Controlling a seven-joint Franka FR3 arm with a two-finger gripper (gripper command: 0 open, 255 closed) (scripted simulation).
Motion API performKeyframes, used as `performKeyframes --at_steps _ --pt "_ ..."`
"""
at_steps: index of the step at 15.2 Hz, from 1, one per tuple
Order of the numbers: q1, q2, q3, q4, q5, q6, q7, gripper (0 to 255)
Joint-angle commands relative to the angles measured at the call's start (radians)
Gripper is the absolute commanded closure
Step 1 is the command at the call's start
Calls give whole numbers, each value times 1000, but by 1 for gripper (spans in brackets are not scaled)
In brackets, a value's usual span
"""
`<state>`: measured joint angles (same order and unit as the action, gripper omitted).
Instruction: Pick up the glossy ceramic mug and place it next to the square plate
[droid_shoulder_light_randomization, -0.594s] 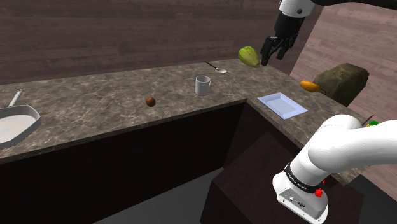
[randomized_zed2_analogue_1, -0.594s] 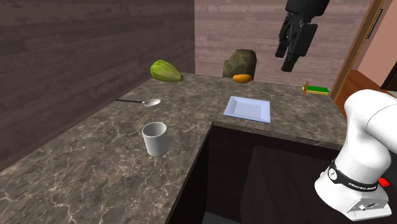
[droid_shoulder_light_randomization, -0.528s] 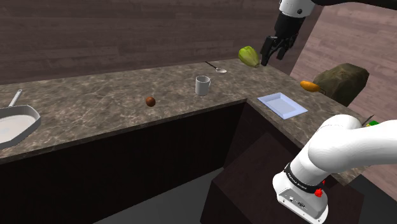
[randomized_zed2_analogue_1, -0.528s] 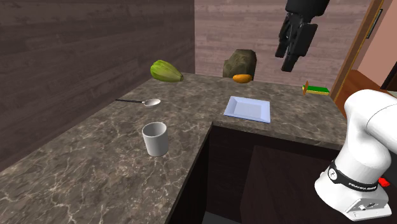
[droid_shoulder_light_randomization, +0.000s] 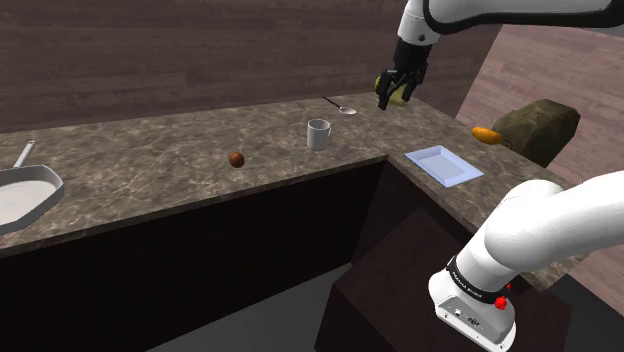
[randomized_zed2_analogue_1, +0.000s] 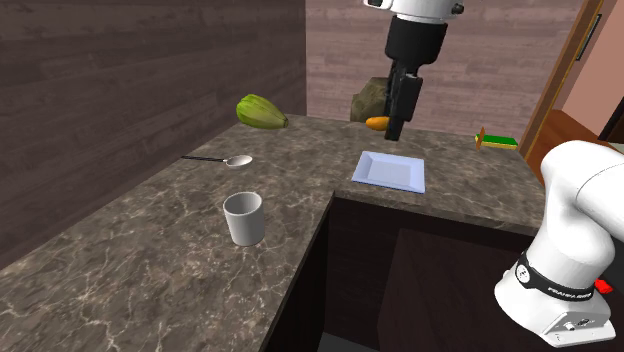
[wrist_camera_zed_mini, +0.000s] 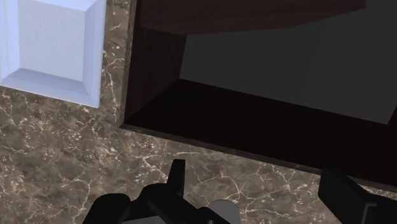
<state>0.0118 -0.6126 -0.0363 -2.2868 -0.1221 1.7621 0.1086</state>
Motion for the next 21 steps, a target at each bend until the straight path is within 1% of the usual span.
performKeyframes --at_steps 1,6,11,16,21 --pt "3 63 -5 7 1 57 -2 0" --pt "9 240 -15 64 8 174 -10 0" --pt "14 425 -22 154 21 267 -23 0" --pt "17 614 -24 277 39 331 -39 0" --pt "17 808 -21 434 59 365 -56 0"
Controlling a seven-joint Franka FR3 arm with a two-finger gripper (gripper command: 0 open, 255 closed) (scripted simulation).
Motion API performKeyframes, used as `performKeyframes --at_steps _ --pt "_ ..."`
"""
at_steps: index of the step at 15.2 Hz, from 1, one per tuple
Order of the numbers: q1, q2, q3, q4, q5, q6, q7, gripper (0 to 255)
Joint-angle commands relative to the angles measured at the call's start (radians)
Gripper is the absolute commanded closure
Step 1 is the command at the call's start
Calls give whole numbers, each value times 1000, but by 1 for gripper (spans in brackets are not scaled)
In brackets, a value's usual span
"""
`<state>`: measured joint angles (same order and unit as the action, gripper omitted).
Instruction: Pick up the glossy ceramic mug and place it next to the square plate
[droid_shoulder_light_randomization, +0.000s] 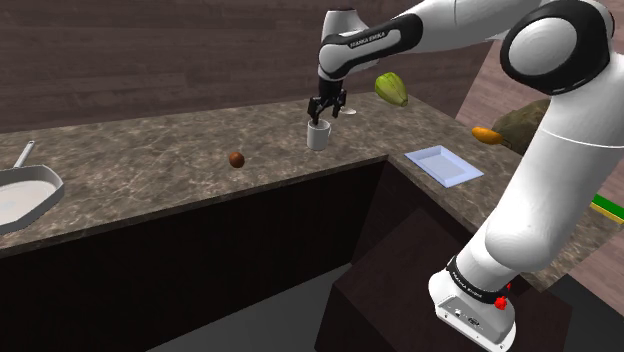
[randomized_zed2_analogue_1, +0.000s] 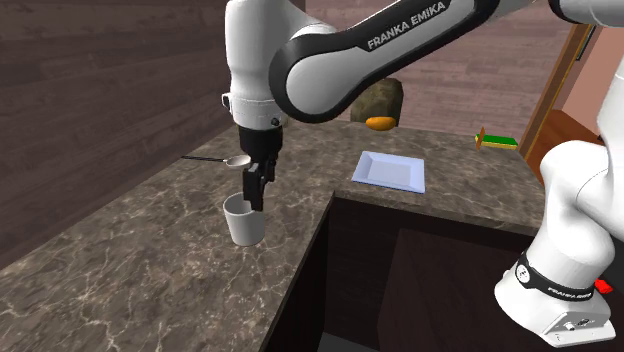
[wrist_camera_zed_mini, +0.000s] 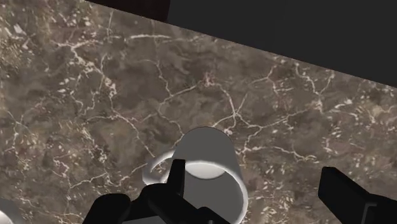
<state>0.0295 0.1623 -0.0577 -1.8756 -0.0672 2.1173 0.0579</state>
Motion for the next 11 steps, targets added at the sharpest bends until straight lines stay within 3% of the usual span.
performKeyframes --at_steps 1,5,11 --pt "-2 73 1 58 7 13 -8 0" --pt "-5 235 7 220 22 11 -21 0" --pt "-8 267 7 199 22 64 -21 0"
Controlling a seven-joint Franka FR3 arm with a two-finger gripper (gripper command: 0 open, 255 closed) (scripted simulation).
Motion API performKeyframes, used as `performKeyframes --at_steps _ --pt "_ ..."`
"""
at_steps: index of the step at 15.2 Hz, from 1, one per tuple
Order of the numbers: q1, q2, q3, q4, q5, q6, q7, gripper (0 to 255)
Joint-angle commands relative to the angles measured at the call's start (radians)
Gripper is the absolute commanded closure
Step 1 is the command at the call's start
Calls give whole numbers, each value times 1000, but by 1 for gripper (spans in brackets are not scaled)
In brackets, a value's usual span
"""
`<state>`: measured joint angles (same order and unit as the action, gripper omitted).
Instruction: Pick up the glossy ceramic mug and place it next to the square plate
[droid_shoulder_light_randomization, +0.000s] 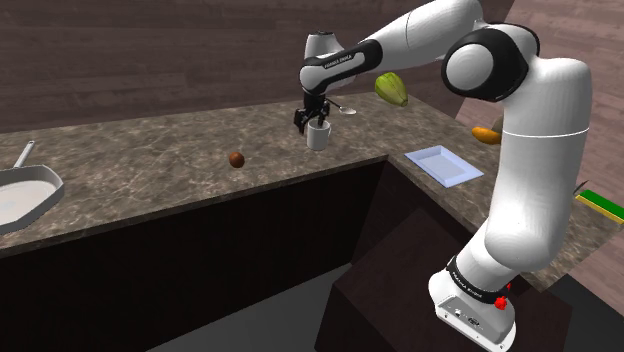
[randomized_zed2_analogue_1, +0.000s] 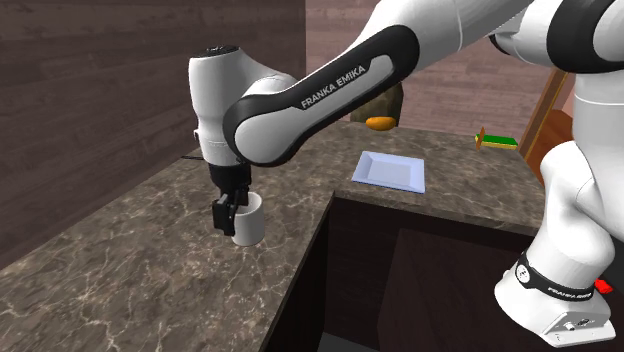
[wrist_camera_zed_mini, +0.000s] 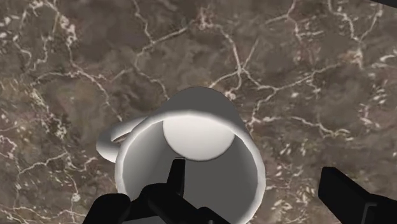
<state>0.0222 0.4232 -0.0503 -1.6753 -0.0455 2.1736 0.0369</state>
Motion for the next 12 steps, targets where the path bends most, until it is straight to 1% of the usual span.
performKeyframes --at_steps 1,2,10,11,12 --pt "-1 13 0 -5 0 18 0 0" --pt "-2 24 0 -10 1 34 0 0" --pt "-2 24 0 -10 1 34 0 0" --pt "-2 24 0 -10 1 34 0 255" --pt "-2 24 0 -10 1 34 0 255"
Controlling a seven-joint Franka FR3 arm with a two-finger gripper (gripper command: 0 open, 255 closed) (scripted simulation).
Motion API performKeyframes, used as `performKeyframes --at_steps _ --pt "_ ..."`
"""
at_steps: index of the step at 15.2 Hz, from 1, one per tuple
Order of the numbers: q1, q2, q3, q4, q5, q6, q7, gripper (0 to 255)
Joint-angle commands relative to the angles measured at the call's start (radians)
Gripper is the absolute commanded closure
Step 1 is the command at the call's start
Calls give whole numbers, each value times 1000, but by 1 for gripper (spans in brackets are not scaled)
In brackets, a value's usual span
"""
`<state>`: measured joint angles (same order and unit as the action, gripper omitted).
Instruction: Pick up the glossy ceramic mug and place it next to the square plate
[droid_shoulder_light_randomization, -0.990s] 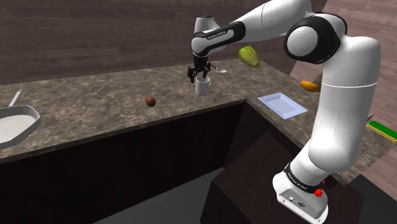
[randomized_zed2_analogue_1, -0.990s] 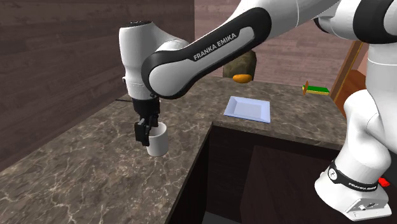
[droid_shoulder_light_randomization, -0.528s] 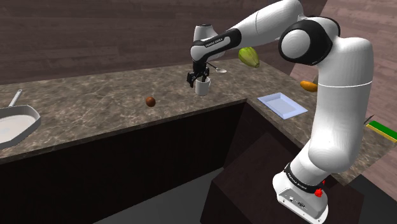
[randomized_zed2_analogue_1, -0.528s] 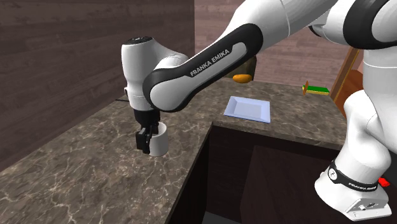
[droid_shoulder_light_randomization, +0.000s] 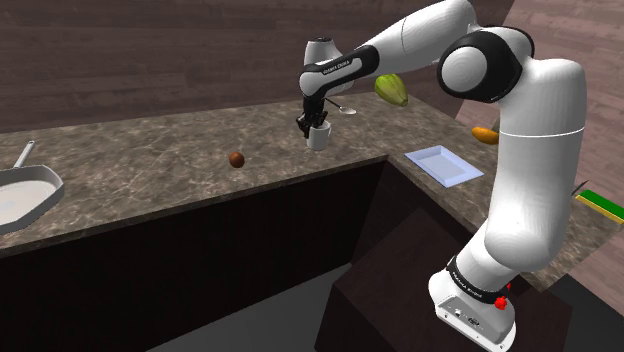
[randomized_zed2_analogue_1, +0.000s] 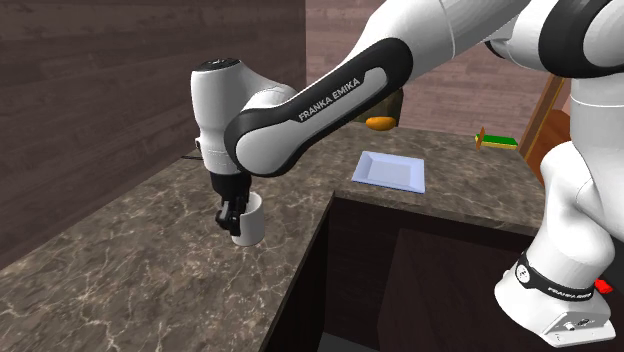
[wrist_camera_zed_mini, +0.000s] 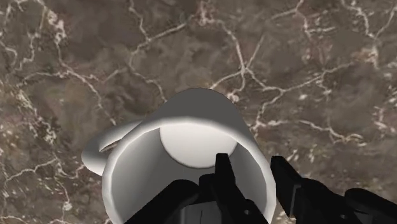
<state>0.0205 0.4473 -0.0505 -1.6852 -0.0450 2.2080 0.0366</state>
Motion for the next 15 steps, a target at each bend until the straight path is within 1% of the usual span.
performKeyframes --at_steps 1,8,15 --pt "0 0 0 0 0 0 0 255" --pt "0 0 0 0 0 0 0 255" --pt "1 -37 0 41 0 -78 -4 255"
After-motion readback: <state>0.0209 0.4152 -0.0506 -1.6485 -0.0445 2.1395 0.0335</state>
